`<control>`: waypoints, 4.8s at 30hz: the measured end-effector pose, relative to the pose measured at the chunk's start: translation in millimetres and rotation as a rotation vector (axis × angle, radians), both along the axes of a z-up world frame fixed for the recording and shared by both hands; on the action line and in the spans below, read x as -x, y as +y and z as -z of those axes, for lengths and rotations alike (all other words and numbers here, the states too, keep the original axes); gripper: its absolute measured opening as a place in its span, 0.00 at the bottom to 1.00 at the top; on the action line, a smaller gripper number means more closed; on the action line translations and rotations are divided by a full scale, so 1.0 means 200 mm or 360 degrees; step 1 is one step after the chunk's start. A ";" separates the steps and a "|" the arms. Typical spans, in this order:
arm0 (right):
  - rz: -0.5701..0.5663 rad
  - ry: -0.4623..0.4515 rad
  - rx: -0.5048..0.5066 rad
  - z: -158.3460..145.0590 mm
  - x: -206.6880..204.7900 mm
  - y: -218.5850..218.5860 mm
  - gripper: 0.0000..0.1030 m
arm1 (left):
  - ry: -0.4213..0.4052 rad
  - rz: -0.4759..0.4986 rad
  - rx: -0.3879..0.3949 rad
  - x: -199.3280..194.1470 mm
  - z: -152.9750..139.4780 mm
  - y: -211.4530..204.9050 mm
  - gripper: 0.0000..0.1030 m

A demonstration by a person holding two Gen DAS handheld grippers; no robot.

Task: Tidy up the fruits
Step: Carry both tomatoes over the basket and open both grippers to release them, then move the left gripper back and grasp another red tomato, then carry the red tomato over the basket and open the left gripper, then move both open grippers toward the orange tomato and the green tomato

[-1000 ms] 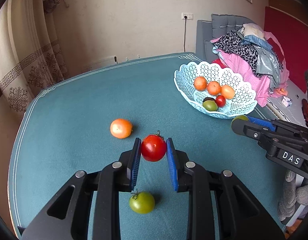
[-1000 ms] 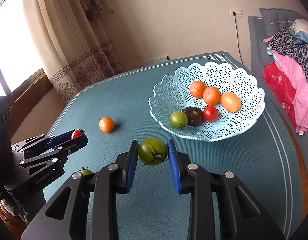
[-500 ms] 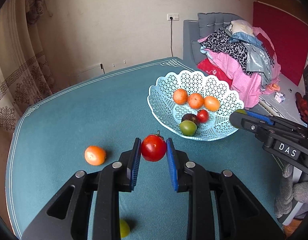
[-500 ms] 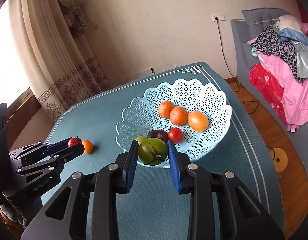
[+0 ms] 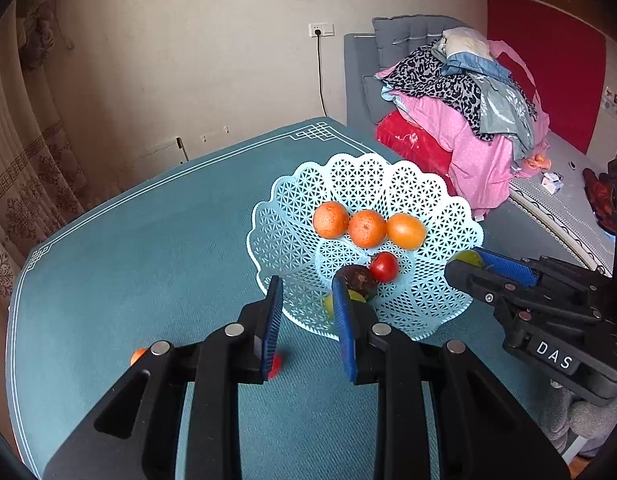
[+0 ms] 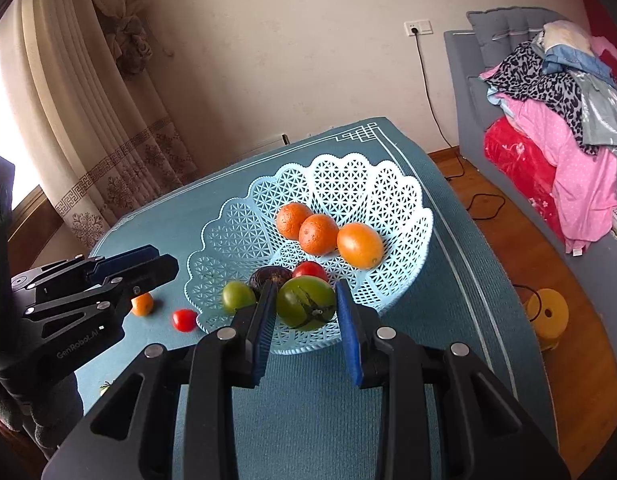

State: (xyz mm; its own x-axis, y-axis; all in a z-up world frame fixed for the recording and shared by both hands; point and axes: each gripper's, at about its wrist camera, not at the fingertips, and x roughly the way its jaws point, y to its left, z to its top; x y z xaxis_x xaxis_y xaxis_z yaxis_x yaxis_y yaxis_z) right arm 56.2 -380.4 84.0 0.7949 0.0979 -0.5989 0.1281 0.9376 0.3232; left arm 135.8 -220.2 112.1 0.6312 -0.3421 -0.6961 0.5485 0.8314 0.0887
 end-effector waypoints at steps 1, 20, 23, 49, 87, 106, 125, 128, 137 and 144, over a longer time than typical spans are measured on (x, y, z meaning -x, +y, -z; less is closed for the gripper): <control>0.0002 -0.0002 0.0001 0.00 0.00 0.00 0.29 | -0.0001 0.0001 -0.0001 -0.01 0.00 0.00 0.25; 0.0050 -0.0058 -0.0018 0.02 0.04 0.00 0.36 | 0.0133 -0.0321 -0.0103 0.03 0.18 0.54 0.45; 0.0047 -0.0050 -0.0020 0.03 0.05 0.01 0.36 | 0.0197 -0.0380 -0.0086 0.05 0.21 0.63 0.47; 0.0064 -0.0047 -0.0032 0.03 0.08 0.04 0.36 | 0.0540 -0.0455 -0.0081 0.11 0.43 0.70 0.27; 0.0085 -0.0071 -0.0003 0.04 0.08 0.04 0.36 | 0.0169 -0.0051 0.0057 -0.11 0.02 -0.06 0.27; 0.0080 -0.0070 0.0015 0.03 0.11 0.08 0.40 | 0.0147 -0.0168 0.0105 -0.11 -0.01 0.10 0.69; 0.0068 -0.0078 0.0045 0.00 0.19 0.19 0.71 | 0.0105 -0.0347 0.0124 -0.09 -0.06 0.41 0.91; 0.0047 -0.0067 0.0052 0.00 0.19 0.22 0.71 | 0.0105 -0.0386 0.0144 -0.08 -0.06 0.48 0.92; -0.0069 -0.0038 0.0091 0.00 0.20 0.39 0.71 | 0.0099 -0.0474 0.0192 -0.08 -0.08 0.68 0.95; -0.0213 0.0027 0.0075 0.03 0.20 0.57 0.71 | 0.0102 -0.0508 0.0225 -0.05 -0.08 0.80 0.95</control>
State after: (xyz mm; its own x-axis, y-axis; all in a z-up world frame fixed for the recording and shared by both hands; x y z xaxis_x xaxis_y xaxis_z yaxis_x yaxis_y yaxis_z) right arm 15.3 -265.7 78.2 0.7663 0.1737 -0.6185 0.0059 0.9608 0.2772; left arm 145.3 -60.1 127.2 0.6784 -0.2303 -0.6976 0.2599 0.9634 -0.0654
